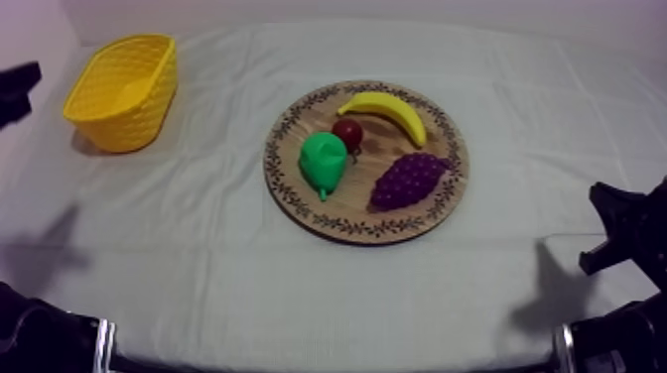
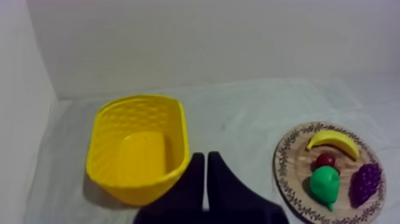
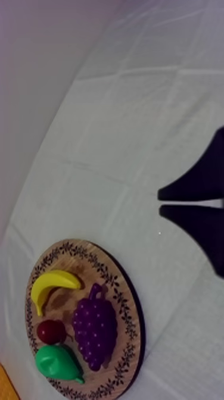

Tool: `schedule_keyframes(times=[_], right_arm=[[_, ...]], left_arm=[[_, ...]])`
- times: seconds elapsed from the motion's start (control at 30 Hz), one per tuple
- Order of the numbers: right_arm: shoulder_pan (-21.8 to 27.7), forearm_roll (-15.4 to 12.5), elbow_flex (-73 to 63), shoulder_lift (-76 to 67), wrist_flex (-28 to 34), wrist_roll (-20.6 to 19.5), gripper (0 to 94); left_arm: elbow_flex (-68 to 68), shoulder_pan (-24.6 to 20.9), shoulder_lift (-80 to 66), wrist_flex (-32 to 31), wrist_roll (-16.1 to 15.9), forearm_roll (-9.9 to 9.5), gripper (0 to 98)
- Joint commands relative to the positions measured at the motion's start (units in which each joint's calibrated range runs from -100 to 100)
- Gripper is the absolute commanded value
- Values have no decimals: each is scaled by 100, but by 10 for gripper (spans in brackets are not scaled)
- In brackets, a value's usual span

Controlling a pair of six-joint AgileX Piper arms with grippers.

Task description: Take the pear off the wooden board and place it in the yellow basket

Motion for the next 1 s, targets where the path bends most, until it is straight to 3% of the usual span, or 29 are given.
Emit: schedule_keyframes(times=[0.0, 0.4, 0.7, 0.97], right_arm=[[3, 0, -1, -1, 0, 0, 5], [3, 0, -1, -1, 0, 0, 5], [3, 0, -1, -1, 0, 0, 5], [3, 0, -1, -1, 0, 0, 5]], left_arm=[[-1330, 50, 603, 433, 26, 3, 0], [-3217, 604, 2212, 1755, 486, -72, 0], [-3650, 1333, 3242, 2389, 1151, -438, 0], [-3690, 1698, 3964, 2730, 1519, -472, 0]])
